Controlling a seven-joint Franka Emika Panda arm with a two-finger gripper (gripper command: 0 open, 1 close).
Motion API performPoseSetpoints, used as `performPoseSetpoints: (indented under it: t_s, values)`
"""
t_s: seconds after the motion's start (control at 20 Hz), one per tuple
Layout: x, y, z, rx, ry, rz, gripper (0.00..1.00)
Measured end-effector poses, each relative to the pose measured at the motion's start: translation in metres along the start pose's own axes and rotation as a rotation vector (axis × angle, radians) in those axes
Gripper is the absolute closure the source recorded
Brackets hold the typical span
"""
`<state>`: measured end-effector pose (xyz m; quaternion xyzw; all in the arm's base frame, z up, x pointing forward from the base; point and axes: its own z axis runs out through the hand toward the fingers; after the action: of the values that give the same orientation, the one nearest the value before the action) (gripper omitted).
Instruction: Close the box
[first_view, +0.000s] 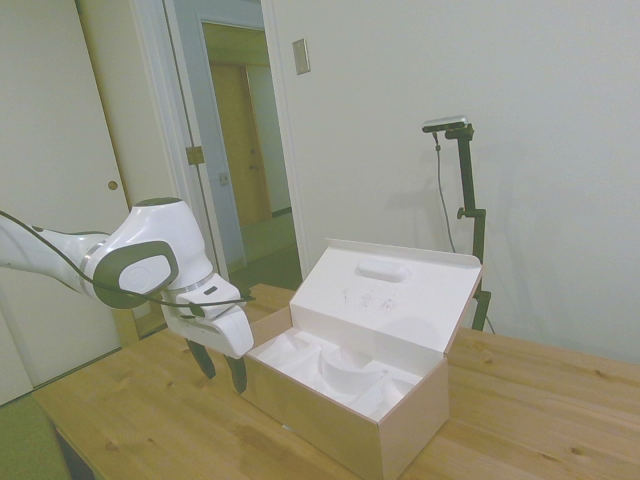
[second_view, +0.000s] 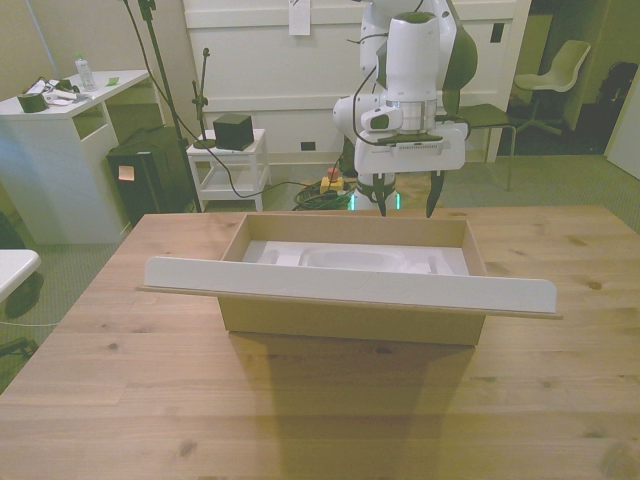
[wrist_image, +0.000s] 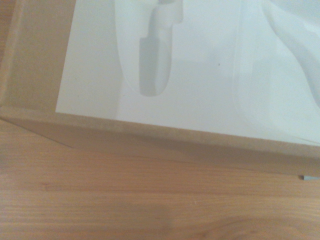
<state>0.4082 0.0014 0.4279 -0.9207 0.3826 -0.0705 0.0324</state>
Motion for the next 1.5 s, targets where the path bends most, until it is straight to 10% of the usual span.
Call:
performPoseSetpoints:
  t_s: [0.85,1.5]
  values:
    - [-0.017,0.013,-0.124,0.172,0.189,0.009,0.0]
    - [0.051,-0.012,-0.195,0.299,0.36,0.007,0.0]
